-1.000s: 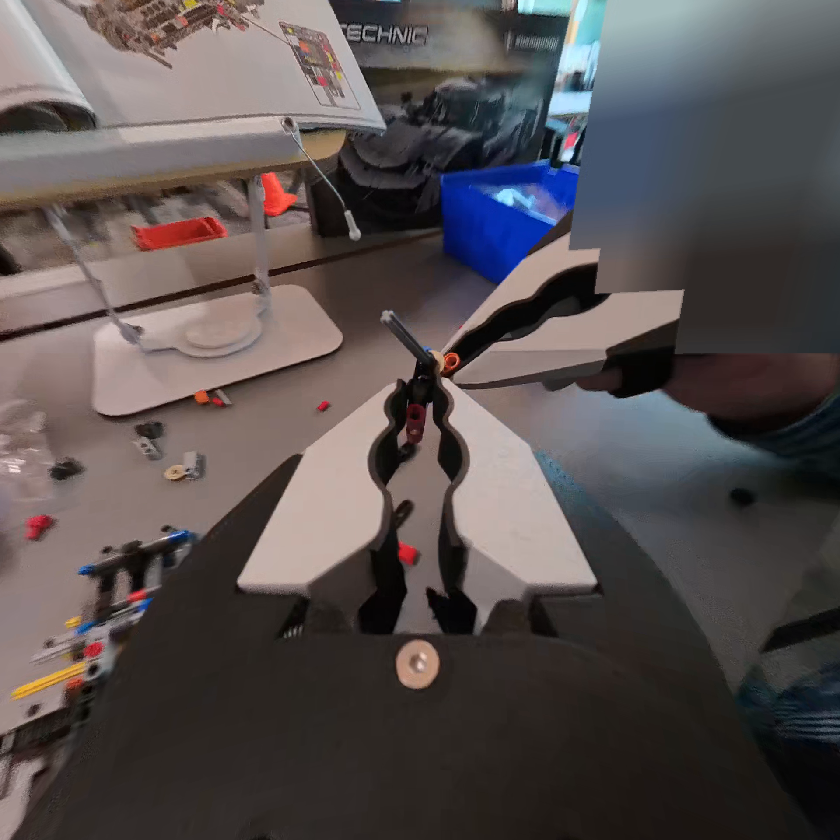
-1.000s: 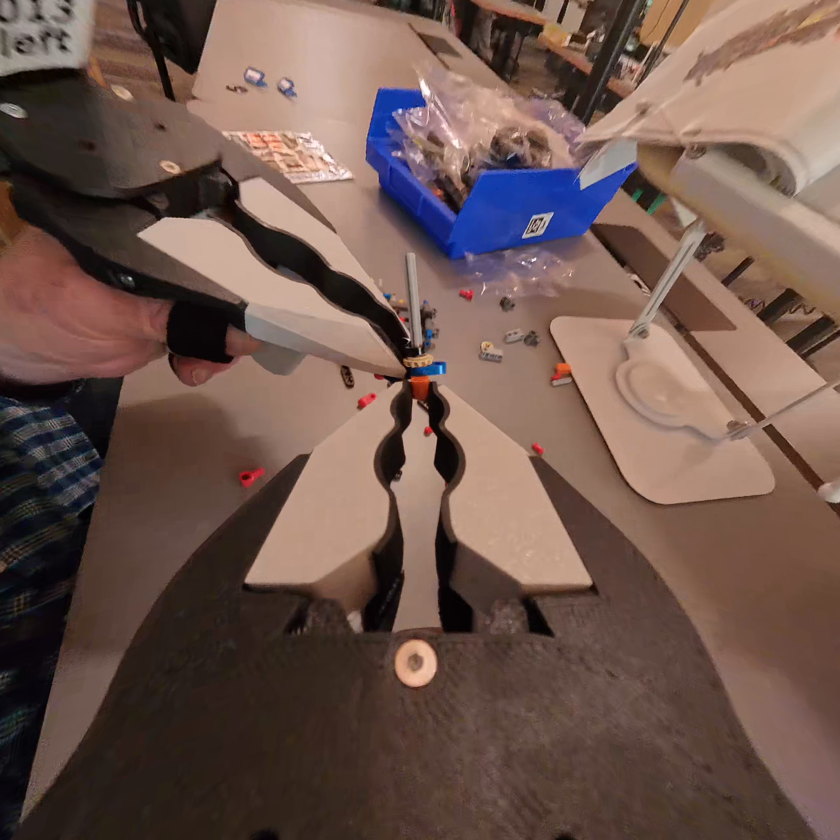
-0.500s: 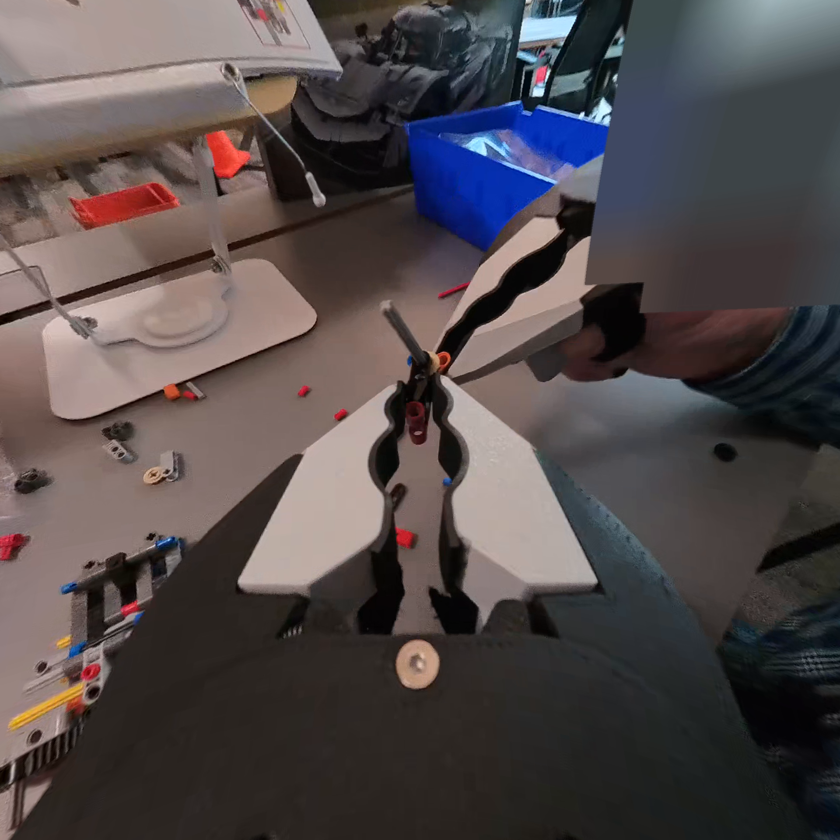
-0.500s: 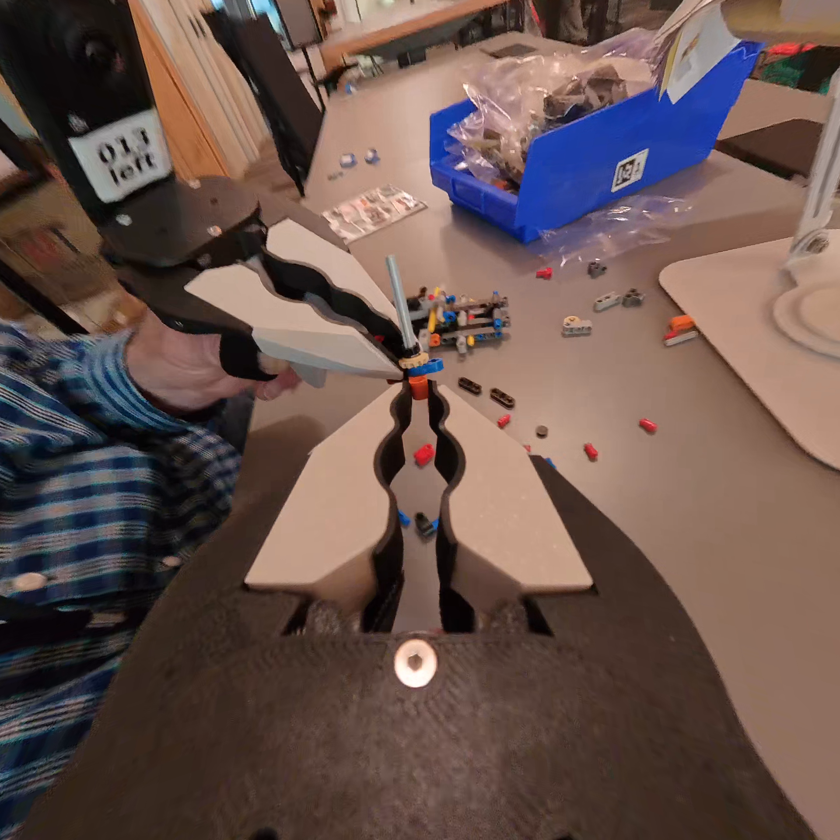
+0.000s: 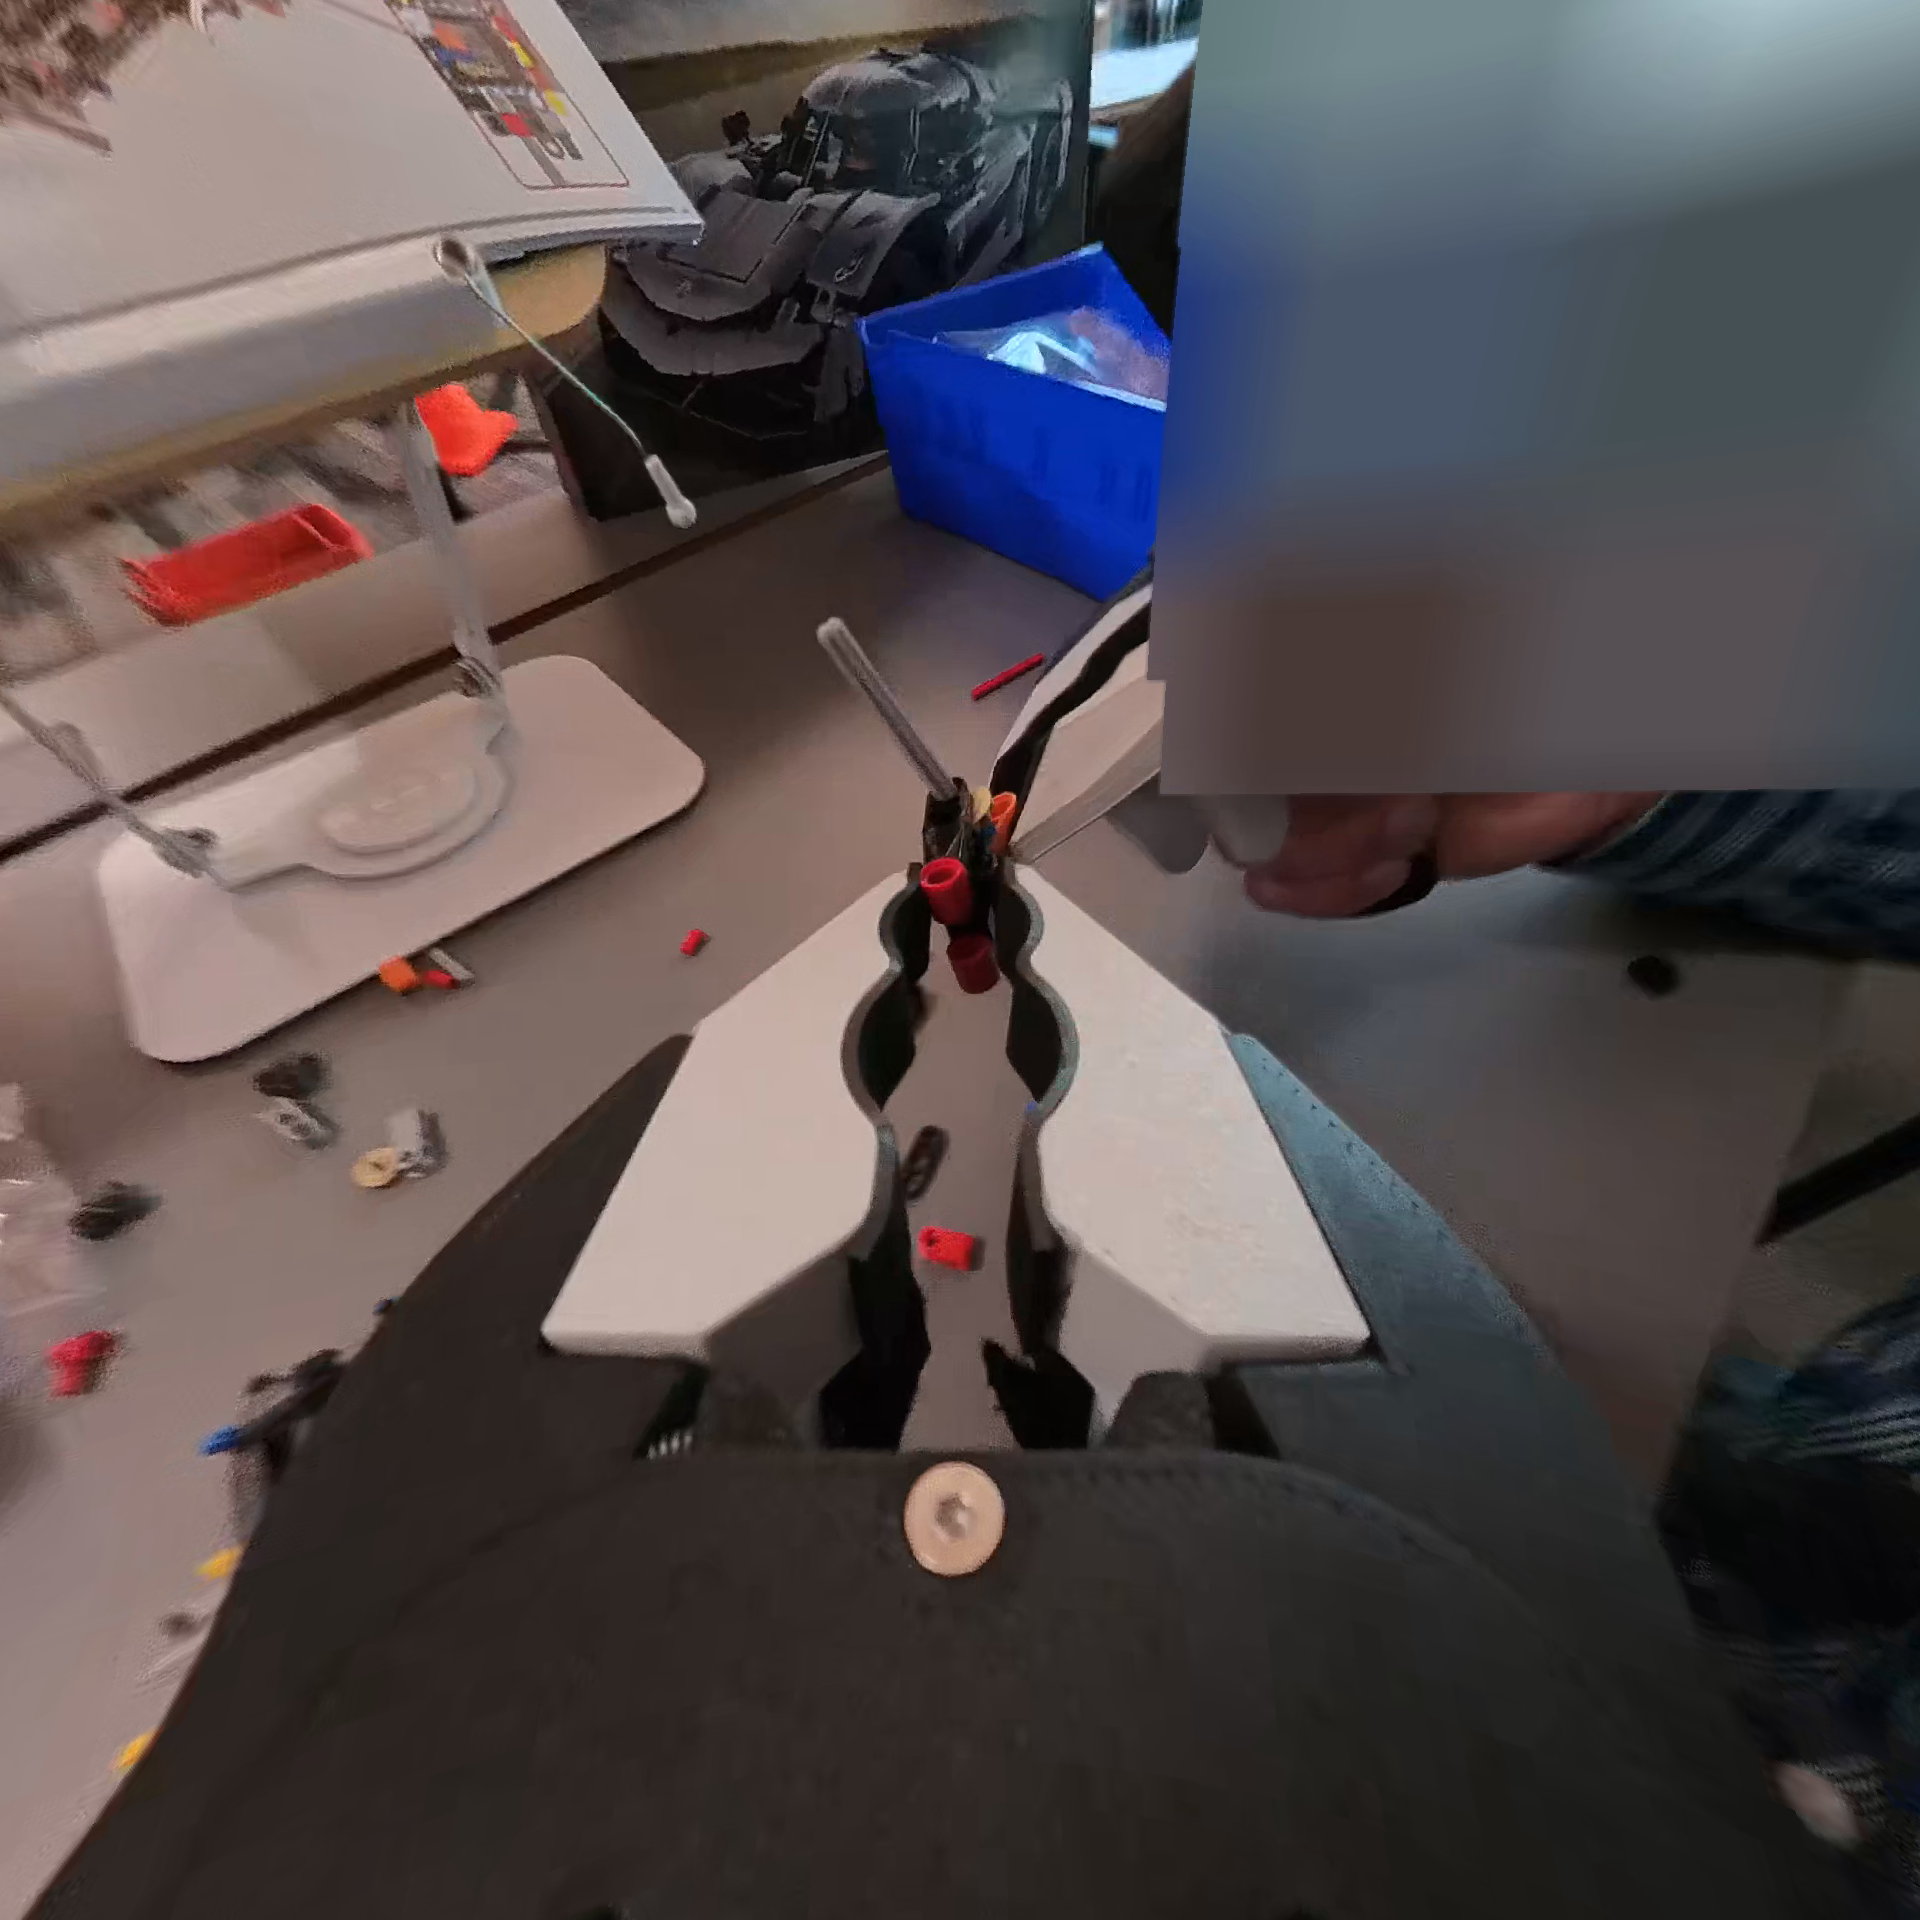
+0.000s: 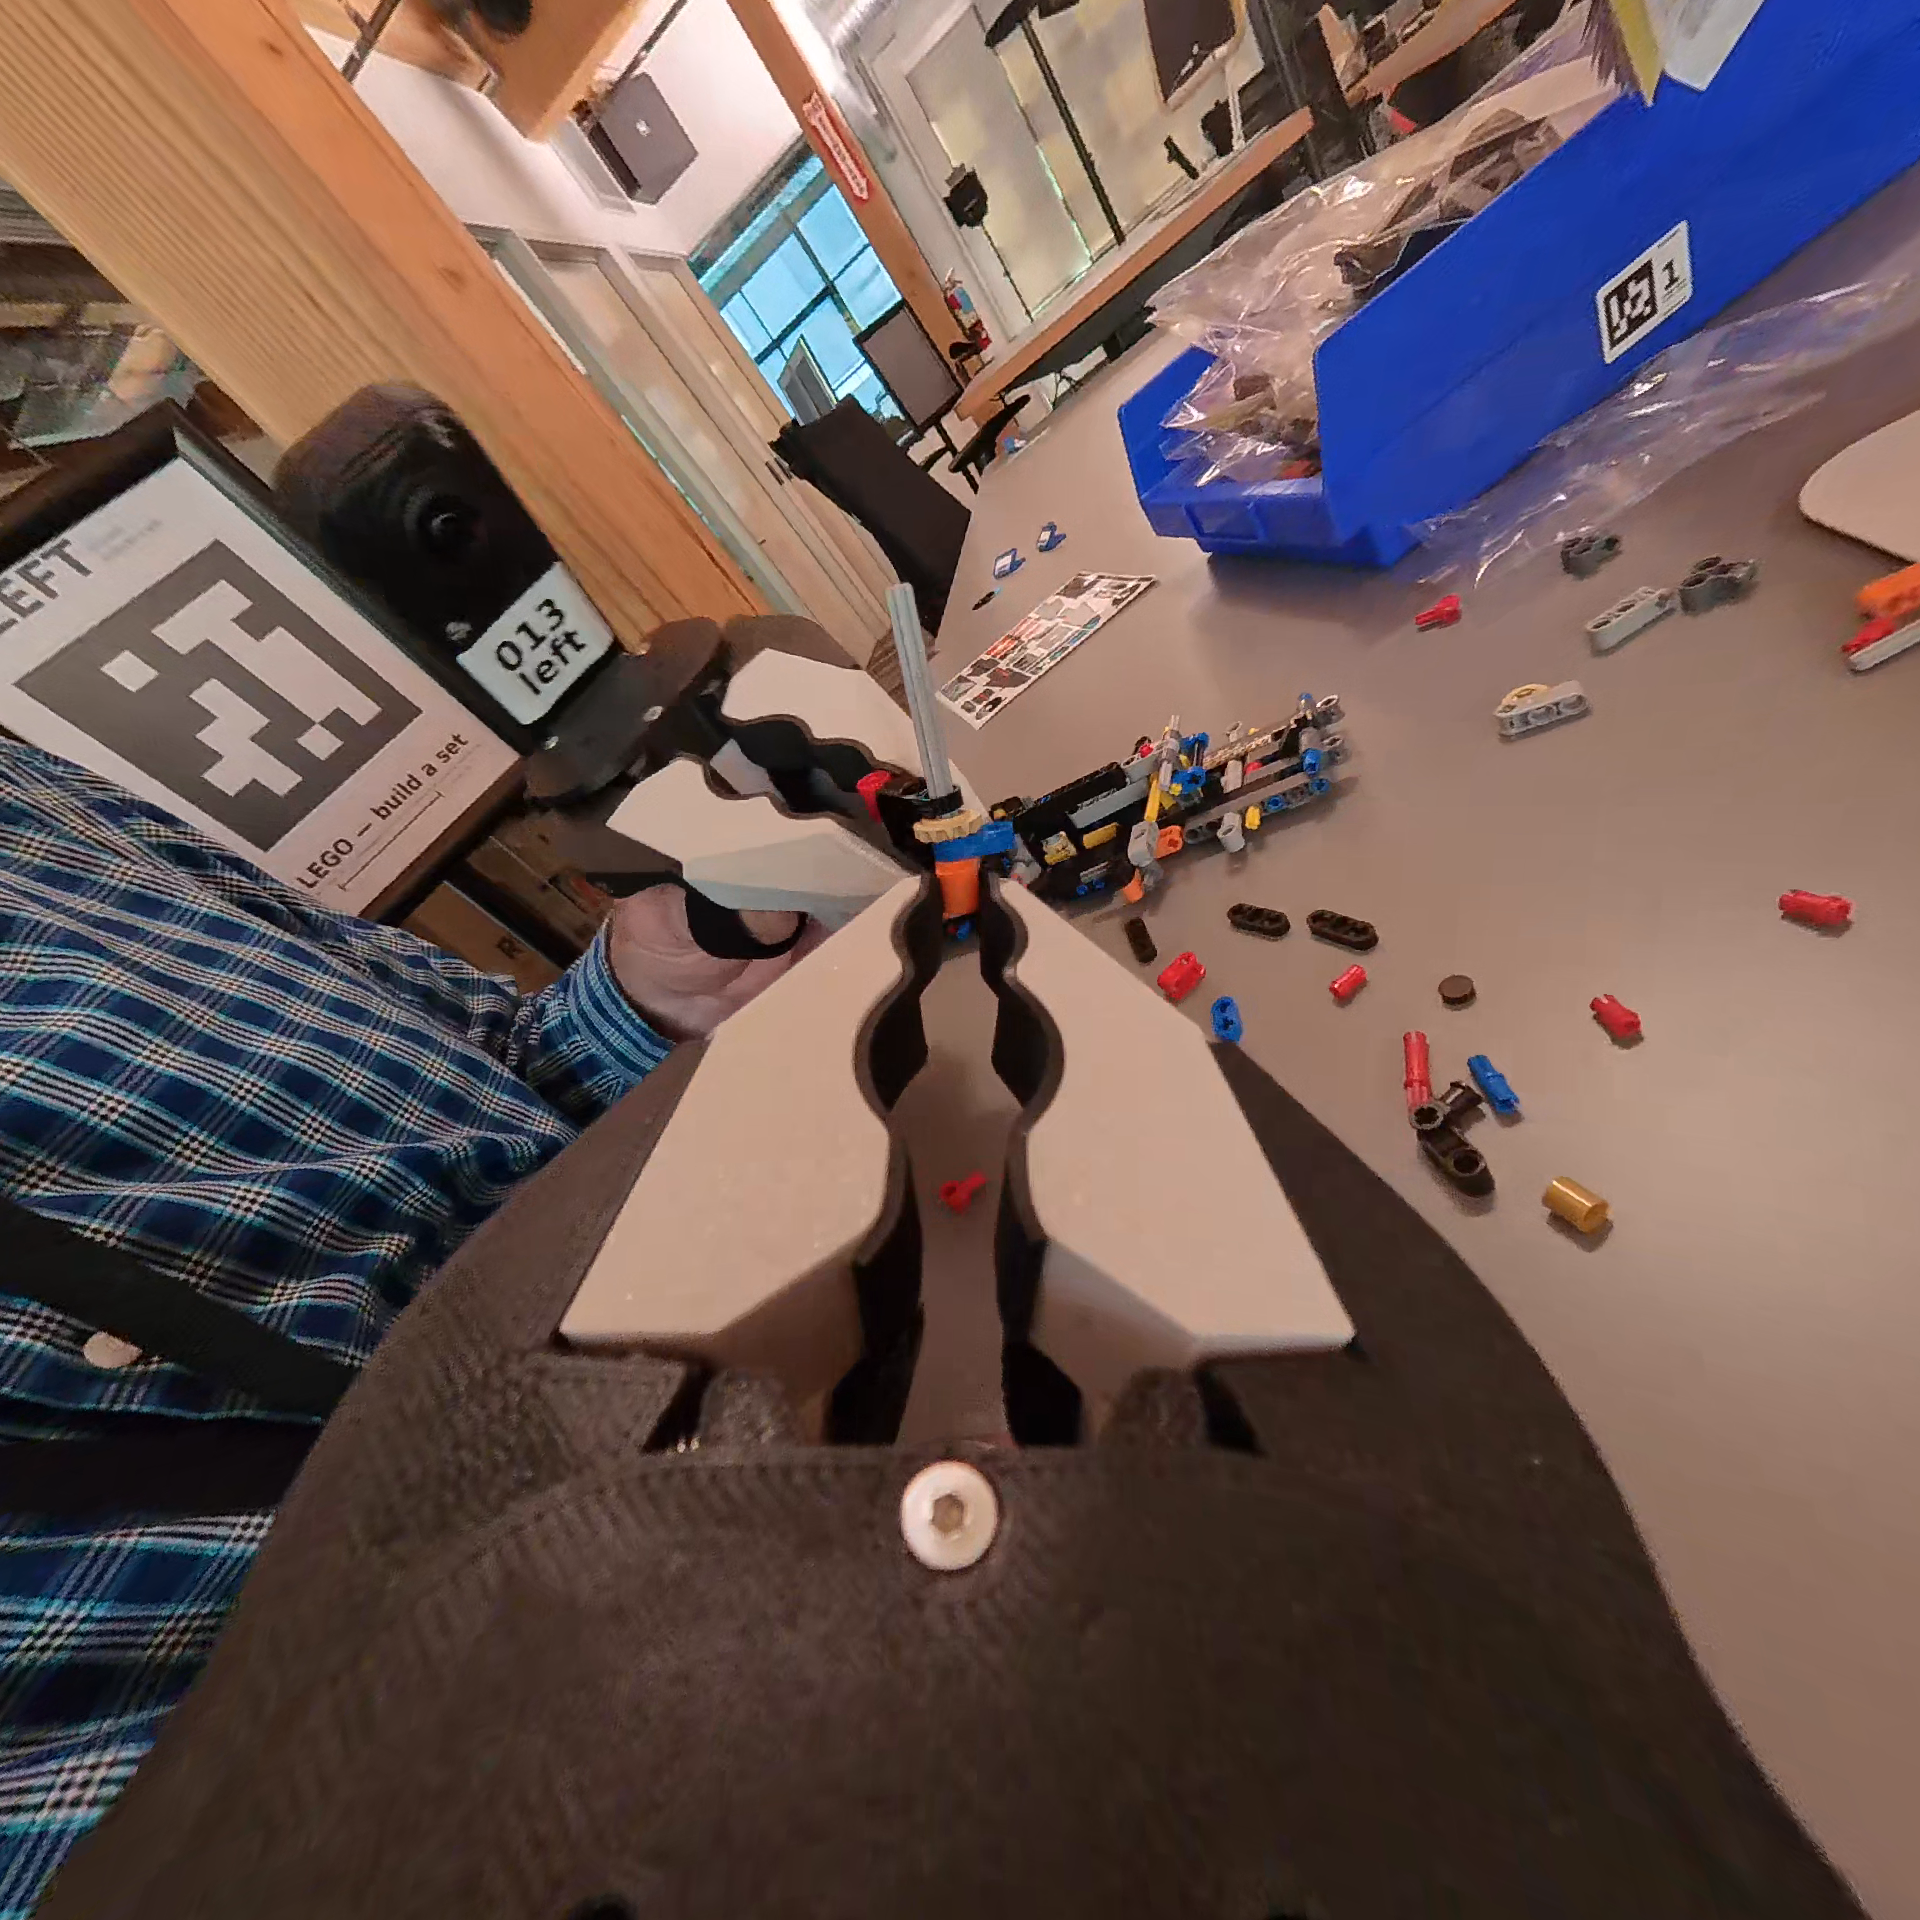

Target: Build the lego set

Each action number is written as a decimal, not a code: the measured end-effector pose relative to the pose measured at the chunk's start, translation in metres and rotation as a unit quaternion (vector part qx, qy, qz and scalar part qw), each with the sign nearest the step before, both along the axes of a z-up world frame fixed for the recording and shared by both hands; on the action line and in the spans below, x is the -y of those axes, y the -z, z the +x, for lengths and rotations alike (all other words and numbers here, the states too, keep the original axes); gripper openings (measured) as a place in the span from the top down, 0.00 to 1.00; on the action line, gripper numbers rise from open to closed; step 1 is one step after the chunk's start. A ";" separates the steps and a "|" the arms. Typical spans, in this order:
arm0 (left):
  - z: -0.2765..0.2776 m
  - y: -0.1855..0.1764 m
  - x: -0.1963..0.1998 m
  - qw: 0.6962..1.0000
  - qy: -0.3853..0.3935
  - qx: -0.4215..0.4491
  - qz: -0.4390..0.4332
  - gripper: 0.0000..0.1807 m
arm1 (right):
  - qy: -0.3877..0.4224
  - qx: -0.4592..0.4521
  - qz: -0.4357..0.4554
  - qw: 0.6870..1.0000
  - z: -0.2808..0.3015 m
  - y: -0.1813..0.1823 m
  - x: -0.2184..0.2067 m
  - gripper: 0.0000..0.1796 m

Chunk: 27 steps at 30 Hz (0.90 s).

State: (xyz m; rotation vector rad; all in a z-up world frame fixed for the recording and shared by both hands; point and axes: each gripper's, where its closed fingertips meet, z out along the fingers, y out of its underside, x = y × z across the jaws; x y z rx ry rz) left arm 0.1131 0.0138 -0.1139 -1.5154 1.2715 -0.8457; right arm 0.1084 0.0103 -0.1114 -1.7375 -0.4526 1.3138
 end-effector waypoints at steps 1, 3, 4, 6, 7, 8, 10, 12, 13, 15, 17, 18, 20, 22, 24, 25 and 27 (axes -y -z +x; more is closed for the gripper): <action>0.000 0.002 0.000 1.000 -0.002 -0.015 0.023 0.94 | -0.001 0.008 0.002 1.000 0.000 0.001 0.001 0.98; -0.001 0.004 0.000 0.997 -0.004 -0.038 0.062 0.94 | -0.003 0.015 0.001 1.000 0.000 0.004 0.002 0.98; -0.002 0.006 -0.001 0.995 -0.010 -0.053 0.088 0.94 | -0.001 0.018 -0.003 1.000 0.000 0.006 0.001 0.98; -0.004 0.008 -0.004 0.985 -0.019 -0.081 0.150 0.95 | 0.002 0.019 -0.008 1.000 0.000 0.008 0.001 0.98; -0.005 0.010 -0.006 0.978 -0.026 -0.101 0.181 0.95 | 0.005 0.026 -0.007 1.000 0.000 0.009 0.000 0.97; -0.006 0.012 -0.006 0.970 -0.029 -0.120 0.211 0.95 | 0.005 0.025 -0.013 1.000 0.001 0.011 -0.001 0.97; -0.006 0.013 -0.007 0.964 -0.029 -0.130 0.230 0.96 | 0.006 0.010 -0.024 1.000 0.001 0.013 -0.001 0.98; -0.006 0.016 -0.009 0.966 -0.031 -0.130 0.222 0.97 | 0.019 0.023 -0.020 0.999 0.001 0.016 -0.003 0.98; -0.006 0.016 -0.008 0.969 -0.029 -0.123 0.212 0.96 | 0.024 0.035 -0.008 0.999 0.001 0.016 -0.003 0.98; -0.006 0.016 -0.006 0.983 -0.019 -0.090 0.157 0.97 | 0.036 0.075 0.033 0.996 0.001 0.015 -0.003 0.98; -0.005 0.015 -0.003 0.992 -0.008 -0.065 0.104 0.97 | 0.050 0.125 0.077 0.988 0.001 0.014 -0.004 0.98; -0.005 0.014 -0.003 0.996 -0.003 -0.052 0.075 0.97 | 0.057 0.152 0.100 0.982 0.001 0.013 -0.004 0.98; -0.005 0.010 -0.001 1.000 0.009 -0.015 0.007 0.97 | 0.071 0.198 0.144 0.967 0.000 0.010 -0.004 0.98; -0.004 0.010 0.000 1.000 0.010 -0.001 -0.020 0.97 | 0.085 0.249 0.178 0.948 0.002 0.012 -0.006 0.98; -0.003 0.012 0.000 0.998 0.012 0.005 -0.060 0.97 | 0.096 0.326 0.221 0.914 0.003 0.017 -0.007 0.98; -0.003 0.012 0.000 0.997 0.013 0.014 -0.073 0.97 | 0.098 0.337 0.229 0.908 0.004 0.017 -0.007 0.98; -0.002 0.011 0.001 0.994 0.020 0.023 -0.100 0.97 | 0.101 0.359 0.247 0.894 0.006 0.018 -0.007 0.99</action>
